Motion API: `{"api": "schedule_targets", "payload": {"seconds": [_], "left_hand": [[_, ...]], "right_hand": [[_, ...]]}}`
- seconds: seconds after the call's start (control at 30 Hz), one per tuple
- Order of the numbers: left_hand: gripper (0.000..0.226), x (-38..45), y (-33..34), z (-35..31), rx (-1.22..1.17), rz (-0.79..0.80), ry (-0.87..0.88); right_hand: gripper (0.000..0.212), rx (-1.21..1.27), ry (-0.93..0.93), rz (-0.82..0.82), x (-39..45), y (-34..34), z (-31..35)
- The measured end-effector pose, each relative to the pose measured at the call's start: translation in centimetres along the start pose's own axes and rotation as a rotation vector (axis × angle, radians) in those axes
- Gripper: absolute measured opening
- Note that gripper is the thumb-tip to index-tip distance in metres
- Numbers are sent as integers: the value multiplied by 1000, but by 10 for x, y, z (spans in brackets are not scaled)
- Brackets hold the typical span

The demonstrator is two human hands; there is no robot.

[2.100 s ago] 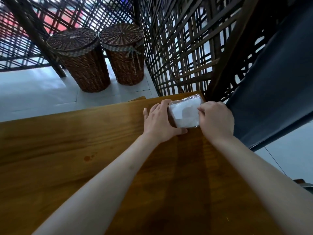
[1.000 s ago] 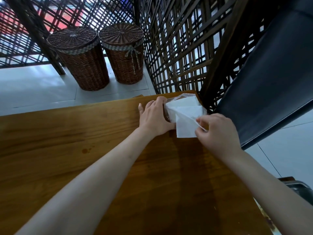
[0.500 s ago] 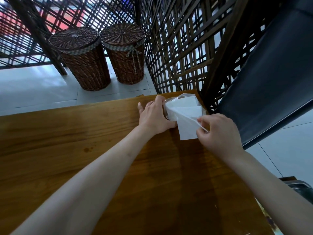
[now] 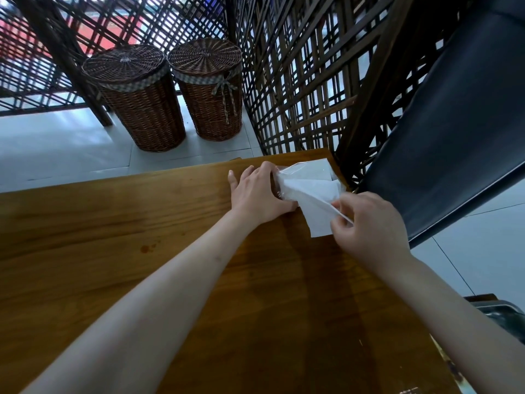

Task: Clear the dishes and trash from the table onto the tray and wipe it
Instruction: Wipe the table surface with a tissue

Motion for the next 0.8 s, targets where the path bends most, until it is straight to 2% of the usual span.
{"api": "schedule_targets", "payload": {"seconds": [0.37, 0.8], "left_hand": [[81, 0, 3, 1, 85, 34, -94], [86, -2, 4, -5, 144, 70, -185]], "right_hand": [[7, 18, 36, -68, 2, -20, -6], [4, 61, 19, -138, -1, -48, -3]]}}
Point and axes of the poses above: each hand's wrist, its own x-axis towards the middle knuckle, its own y-axis out of the palm, z = x × y, the point moved 4 cm from there along x, towards the middle knuckle, and after that the axes turned 13 degrees about -x, right-handed, at the moved point
